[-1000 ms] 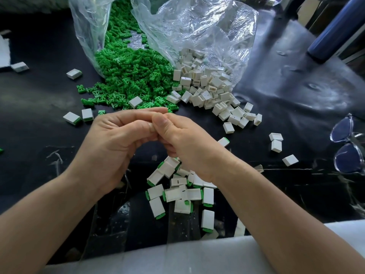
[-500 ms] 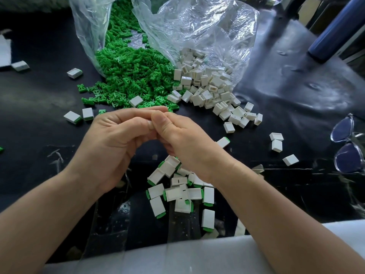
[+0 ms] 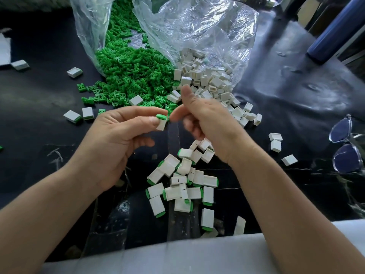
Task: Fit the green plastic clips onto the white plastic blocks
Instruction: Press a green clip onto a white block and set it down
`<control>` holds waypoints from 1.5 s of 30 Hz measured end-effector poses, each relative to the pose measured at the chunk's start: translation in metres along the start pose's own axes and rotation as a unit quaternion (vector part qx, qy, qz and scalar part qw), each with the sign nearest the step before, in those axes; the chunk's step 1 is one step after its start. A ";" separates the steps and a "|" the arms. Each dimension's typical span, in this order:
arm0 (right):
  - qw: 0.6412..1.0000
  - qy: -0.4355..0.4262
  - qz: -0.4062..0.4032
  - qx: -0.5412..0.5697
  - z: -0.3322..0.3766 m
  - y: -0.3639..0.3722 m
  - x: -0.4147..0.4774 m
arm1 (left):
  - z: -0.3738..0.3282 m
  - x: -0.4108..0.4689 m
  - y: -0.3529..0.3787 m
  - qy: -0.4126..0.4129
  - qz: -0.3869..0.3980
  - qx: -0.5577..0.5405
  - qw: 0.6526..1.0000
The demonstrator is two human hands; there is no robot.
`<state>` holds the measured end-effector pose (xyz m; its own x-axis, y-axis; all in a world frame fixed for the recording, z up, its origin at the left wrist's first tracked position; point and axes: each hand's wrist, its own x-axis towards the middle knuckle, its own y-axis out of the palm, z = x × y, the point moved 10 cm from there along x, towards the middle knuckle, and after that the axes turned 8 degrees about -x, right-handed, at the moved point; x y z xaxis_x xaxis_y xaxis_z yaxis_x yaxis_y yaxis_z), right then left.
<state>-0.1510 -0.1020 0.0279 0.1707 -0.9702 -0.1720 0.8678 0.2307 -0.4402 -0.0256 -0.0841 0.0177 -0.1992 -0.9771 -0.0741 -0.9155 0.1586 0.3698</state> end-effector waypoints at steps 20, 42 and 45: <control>0.894 -0.038 -0.237 -0.378 -0.013 -0.046 0.027 | 0.009 -0.010 0.023 -0.046 0.080 0.087 0.992; 0.982 -0.096 -0.105 -0.127 0.005 -0.011 0.014 | 0.009 0.001 -0.010 -0.038 -0.073 0.052 0.995; 0.985 -0.156 -0.027 -0.069 0.021 0.015 0.005 | 0.011 0.002 -0.013 -0.051 -0.080 0.031 0.995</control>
<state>-0.1274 -0.1047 0.0390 0.2801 -0.9519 0.1241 0.8112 0.1656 -0.5608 -0.0177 -0.0861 0.0019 -0.0802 -0.9718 -0.2217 -0.9573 0.0132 0.2887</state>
